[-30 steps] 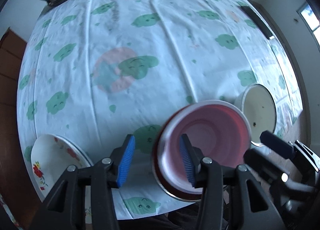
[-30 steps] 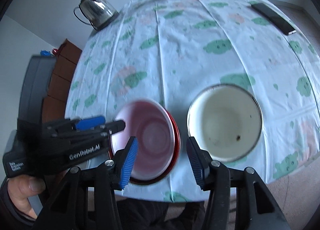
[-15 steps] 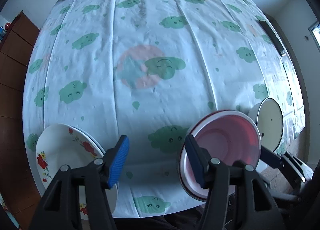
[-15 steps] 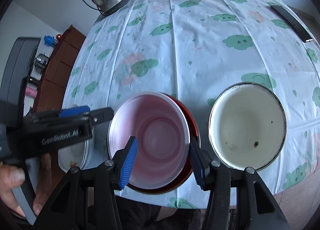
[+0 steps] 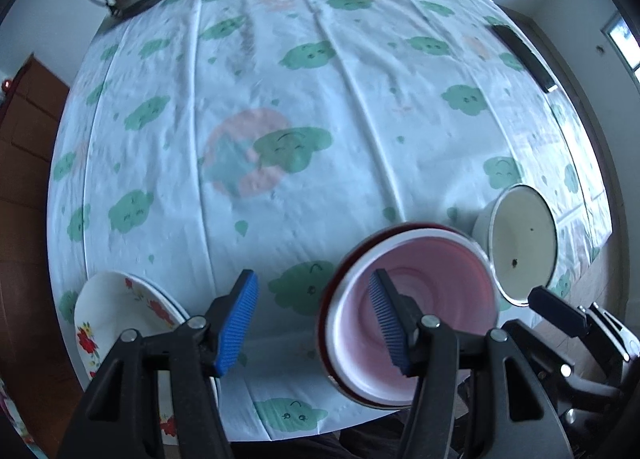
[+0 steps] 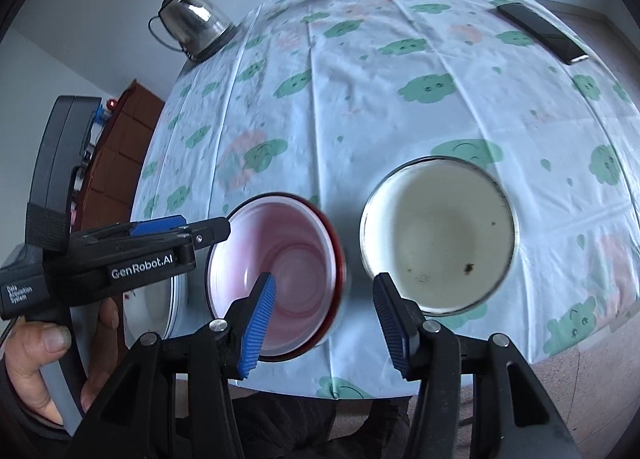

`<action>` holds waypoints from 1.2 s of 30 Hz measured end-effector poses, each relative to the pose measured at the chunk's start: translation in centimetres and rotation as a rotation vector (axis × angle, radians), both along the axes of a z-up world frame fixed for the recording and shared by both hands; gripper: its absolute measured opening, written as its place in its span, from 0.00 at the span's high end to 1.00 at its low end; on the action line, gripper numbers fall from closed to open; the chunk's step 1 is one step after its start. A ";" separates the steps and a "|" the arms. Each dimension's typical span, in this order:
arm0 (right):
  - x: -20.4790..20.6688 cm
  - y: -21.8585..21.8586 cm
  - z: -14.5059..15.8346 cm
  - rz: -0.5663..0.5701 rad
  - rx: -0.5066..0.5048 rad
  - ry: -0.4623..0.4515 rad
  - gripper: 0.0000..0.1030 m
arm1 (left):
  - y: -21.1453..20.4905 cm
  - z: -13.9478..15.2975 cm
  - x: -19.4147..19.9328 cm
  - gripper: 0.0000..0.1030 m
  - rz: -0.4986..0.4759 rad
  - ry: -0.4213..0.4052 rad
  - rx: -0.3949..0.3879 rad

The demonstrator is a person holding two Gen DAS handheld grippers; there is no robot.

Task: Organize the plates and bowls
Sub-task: 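Move the left tool to the rim of the white enamel bowl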

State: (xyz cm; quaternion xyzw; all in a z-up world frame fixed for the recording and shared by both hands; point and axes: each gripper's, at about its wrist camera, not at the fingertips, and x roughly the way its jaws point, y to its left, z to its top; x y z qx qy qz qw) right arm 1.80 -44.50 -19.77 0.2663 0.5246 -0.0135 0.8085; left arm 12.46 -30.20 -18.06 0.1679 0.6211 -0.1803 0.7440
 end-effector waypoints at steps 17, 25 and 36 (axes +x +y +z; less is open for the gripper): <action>-3.3 -5.4 -0.6 -0.183 -0.040 0.015 0.48 | -8.4 1.4 -1.9 0.43 -0.234 -0.078 0.031; -4.3 -7.8 -2.0 -0.261 -0.039 0.039 0.48 | -11.8 -0.3 -2.3 0.47 -0.318 -0.045 0.073; -4.2 -8.5 -3.2 -0.282 -0.022 0.054 0.48 | -14.1 -2.0 -2.6 0.65 -0.361 0.006 0.098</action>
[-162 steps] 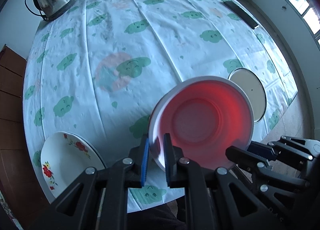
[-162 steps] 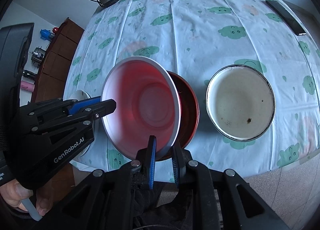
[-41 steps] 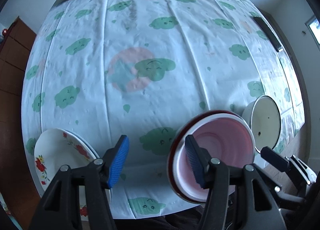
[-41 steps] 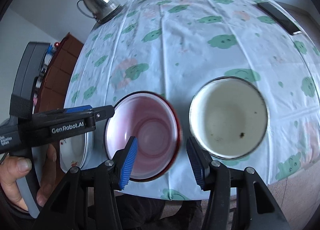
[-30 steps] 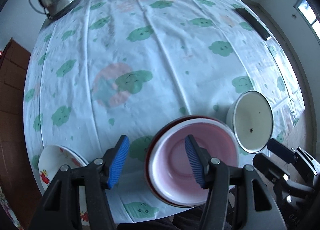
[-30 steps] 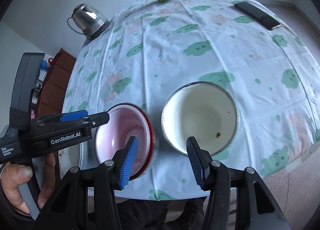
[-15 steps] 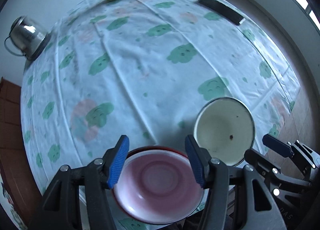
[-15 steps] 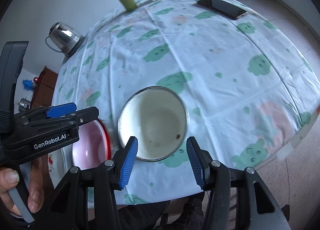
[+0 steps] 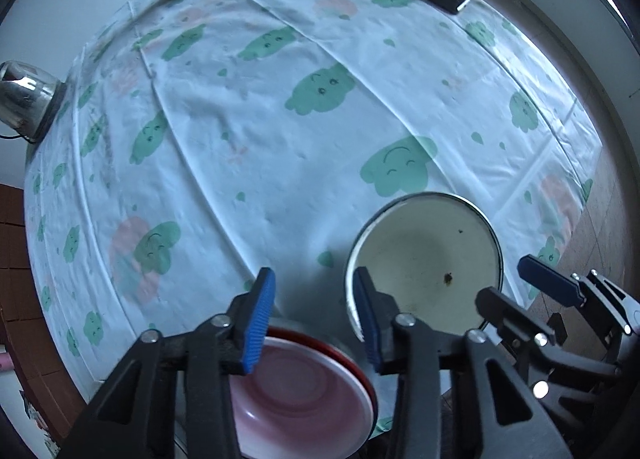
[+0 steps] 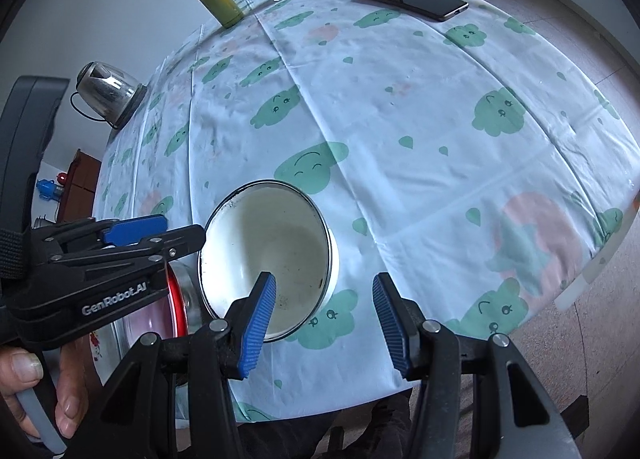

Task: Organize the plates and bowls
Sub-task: 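Move the left tool to the rim of the white enamel bowl, then close the left tool on the white enamel bowl rim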

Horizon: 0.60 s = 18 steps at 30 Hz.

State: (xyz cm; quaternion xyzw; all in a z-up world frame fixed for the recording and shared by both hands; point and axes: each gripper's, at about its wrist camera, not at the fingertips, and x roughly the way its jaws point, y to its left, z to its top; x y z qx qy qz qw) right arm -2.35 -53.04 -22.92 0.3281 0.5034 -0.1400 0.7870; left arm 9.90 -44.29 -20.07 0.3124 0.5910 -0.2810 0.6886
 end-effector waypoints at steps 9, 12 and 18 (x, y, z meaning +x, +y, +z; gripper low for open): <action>0.6 0.7 -0.7 0.020 0.013 0.003 0.66 | -0.7 -1.3 -0.4 0.84 -0.022 0.037 0.015; 0.6 0.9 -1.0 0.021 0.016 0.007 0.74 | -0.9 -1.8 -0.5 0.86 -0.027 0.044 0.023; 0.7 1.1 -1.7 0.026 0.020 0.025 0.76 | -0.8 -2.9 -0.4 0.88 -0.023 0.078 0.034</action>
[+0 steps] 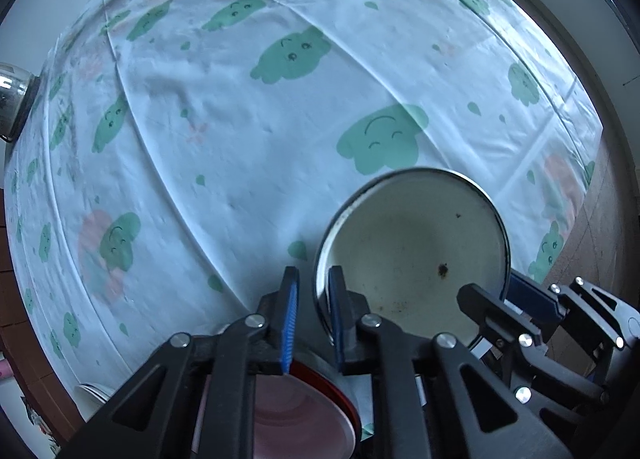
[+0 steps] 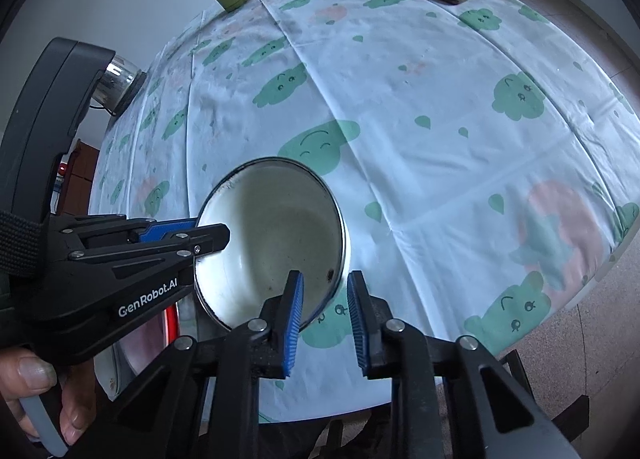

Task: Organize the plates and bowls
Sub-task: 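Close the left tool on the white enamel bowl rim, then lift the white enamel bowl and carry it over the nested red bowls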

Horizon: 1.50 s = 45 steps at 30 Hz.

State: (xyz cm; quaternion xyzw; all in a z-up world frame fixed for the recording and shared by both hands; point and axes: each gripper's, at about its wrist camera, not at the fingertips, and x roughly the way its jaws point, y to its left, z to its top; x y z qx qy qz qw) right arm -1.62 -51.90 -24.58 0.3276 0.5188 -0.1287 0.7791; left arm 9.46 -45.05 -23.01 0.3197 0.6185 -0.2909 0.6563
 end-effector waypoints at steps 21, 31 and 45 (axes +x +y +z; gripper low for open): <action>-0.1 0.3 0.8 0.003 -0.010 0.007 0.82 | 0.9 0.2 -1.8 0.95 0.002 0.015 -0.034; -0.6 0.1 3.0 0.007 -0.020 -0.014 0.82 | 1.5 3.2 -1.7 0.95 0.013 0.015 -0.080; -0.7 0.9 5.0 0.038 -0.053 -0.026 0.82 | 2.1 6.4 -1.7 0.95 0.032 -0.016 -0.138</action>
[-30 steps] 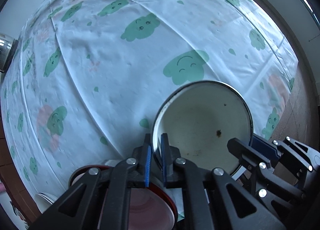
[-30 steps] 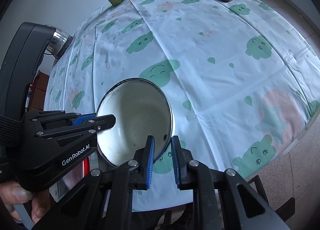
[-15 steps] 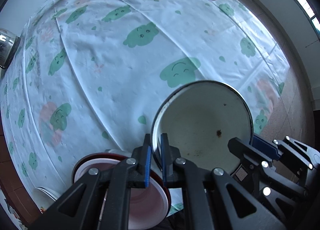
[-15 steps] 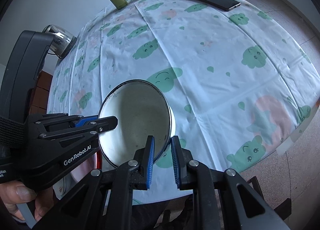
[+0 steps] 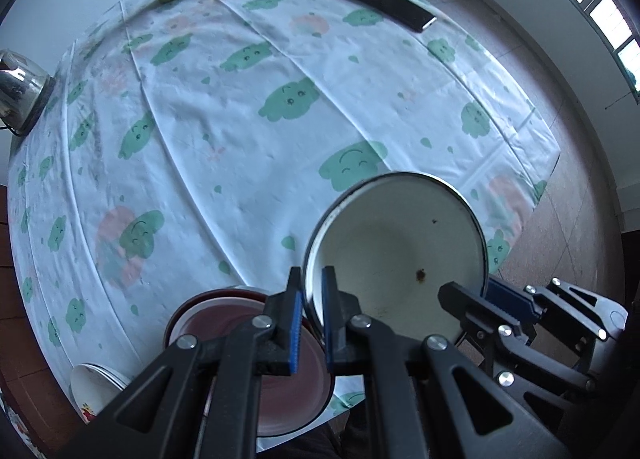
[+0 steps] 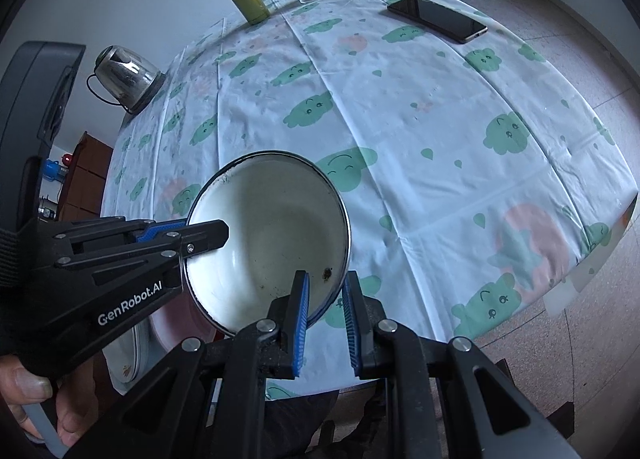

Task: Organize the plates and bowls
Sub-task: 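Lift the white enamel bowl and carry it over the nested red bowls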

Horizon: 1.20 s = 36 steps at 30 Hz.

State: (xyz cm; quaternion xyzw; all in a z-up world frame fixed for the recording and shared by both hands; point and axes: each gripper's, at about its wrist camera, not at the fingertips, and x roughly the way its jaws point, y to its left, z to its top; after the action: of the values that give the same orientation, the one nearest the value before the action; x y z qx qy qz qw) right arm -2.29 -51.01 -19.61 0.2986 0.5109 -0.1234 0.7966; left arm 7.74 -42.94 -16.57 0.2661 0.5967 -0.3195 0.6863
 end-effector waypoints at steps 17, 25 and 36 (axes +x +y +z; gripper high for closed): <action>0.3 1.5 1.8 0.029 -0.025 -0.024 0.82 | 2.2 1.1 0.1 0.95 0.044 -0.009 -0.025; 0.5 2.5 2.7 0.049 -0.042 -0.036 0.82 | 3.4 1.7 0.2 0.95 0.067 -0.011 -0.036; 0.9 3.5 3.5 0.078 -0.055 -0.044 0.82 | 5.0 2.1 0.4 0.95 0.098 -0.008 -0.045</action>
State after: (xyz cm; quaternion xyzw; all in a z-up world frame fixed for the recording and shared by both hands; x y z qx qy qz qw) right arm -1.40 -47.54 -16.08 0.2591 0.5009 -0.0999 0.8198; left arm 8.11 -37.99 -14.47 0.2224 0.5991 -0.2978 0.7092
